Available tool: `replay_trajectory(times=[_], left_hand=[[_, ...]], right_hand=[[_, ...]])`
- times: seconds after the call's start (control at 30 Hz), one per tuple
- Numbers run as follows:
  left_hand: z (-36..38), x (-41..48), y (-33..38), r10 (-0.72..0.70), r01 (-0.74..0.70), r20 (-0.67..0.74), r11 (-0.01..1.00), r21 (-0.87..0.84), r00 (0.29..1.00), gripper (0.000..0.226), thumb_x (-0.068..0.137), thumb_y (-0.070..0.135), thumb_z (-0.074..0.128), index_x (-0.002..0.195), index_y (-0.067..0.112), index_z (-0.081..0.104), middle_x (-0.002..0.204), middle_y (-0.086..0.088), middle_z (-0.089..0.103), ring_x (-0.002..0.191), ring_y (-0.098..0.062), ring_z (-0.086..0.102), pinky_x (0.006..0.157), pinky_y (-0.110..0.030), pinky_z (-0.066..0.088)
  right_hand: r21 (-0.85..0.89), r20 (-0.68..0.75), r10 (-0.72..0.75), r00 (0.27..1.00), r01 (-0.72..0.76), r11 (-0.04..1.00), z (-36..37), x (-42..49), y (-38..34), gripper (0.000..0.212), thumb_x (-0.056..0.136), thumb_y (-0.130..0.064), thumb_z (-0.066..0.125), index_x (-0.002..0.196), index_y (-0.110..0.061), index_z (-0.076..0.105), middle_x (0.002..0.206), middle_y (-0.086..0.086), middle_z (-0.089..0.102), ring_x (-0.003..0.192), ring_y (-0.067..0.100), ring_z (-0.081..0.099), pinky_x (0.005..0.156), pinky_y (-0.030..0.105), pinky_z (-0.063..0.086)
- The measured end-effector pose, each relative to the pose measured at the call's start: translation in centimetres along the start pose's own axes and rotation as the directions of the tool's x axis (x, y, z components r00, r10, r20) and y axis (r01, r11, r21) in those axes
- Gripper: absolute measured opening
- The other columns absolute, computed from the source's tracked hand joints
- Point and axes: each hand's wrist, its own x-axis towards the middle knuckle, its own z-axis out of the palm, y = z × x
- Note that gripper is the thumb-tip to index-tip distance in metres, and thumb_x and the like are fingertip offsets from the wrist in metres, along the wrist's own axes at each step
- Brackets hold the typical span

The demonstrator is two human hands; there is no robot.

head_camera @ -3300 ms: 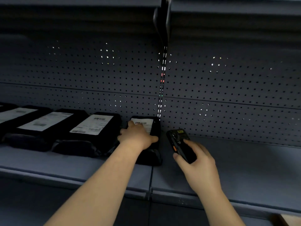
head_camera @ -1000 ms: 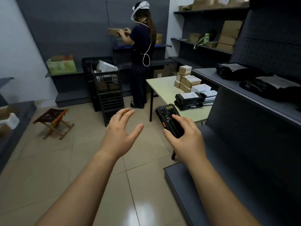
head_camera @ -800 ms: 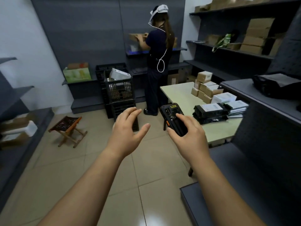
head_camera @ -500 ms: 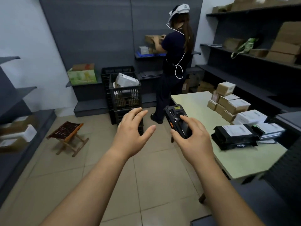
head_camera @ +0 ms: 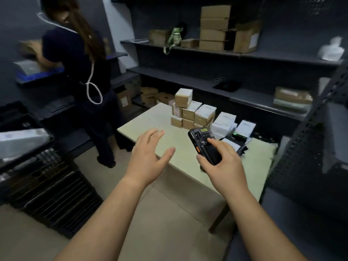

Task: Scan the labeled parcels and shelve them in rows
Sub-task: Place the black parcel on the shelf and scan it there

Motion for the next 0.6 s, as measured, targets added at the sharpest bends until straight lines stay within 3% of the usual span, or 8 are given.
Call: replay_trajectory(times=[0.2, 0.37, 0.47, 0.6], left_hand=[[9.4, 9.9, -1.0, 0.163, -0.149, 0.156, 0.984, -0.099, 0.974, 0.071, 0.085, 0.07, 0.037, 0.141, 0.026, 0.045, 0.149, 0.005, 0.039, 0.139, -0.015, 0.03, 0.116, -0.041, 0.029], [15.4, 14.8, -0.1, 0.248, -0.188, 0.29, 0.957, -0.219, 0.924, 0.071, 0.083, 0.071, 0.037, 0.143, 0.031, 0.043, 0.151, 0.011, 0.034, 0.14, -0.013, 0.028, 0.116, -0.042, 0.029], [18.0, 16.9, 0.8, 0.319, -0.231, 0.34, 0.933, -0.276, 0.885, 0.064, 0.088, 0.064, 0.045, 0.142, 0.03, 0.044, 0.15, 0.012, 0.035, 0.14, -0.012, 0.029, 0.116, -0.042, 0.029], [21.4, 18.6, 1.5, 0.362, -0.205, 0.388, 0.898, -0.39, 0.847, 0.052, 0.092, 0.047, 0.059, 0.139, 0.028, 0.049, 0.146, 0.014, 0.04, 0.135, -0.008, 0.033, 0.113, -0.031, 0.028]], right_hand=[[-0.071, -0.161, 0.188, 0.969, -0.201, 0.977, 1.4, 5.4, 5.9, 0.051, 0.08, -0.042, 0.074, 0.128, -0.038, 0.059, 0.12, -0.019, 0.054, 0.105, 0.0, 0.048, 0.088, 0.023, 0.041], [-0.109, -0.251, 0.307, 0.918, -0.342, 0.934, 1.4, 8.6, 9.7, 0.052, 0.081, -0.049, 0.071, 0.13, -0.041, 0.055, 0.123, -0.02, 0.053, 0.113, 0.006, 0.051, 0.093, 0.033, 0.049], [-0.133, -0.297, 0.363, 0.883, -0.415, 0.9, 0.9, 9.5, 10.7, 0.053, 0.081, -0.049, 0.07, 0.131, -0.04, 0.055, 0.119, -0.024, 0.051, 0.11, 0.002, 0.051, 0.09, 0.028, 0.047], [-0.149, -0.345, 0.444, 0.827, -0.515, 0.844, 0.1, 9.6, 11.9, 0.051, 0.082, -0.048, 0.071, 0.13, -0.038, 0.057, 0.113, -0.025, 0.05, 0.101, -0.004, 0.048, 0.084, 0.02, 0.041]])
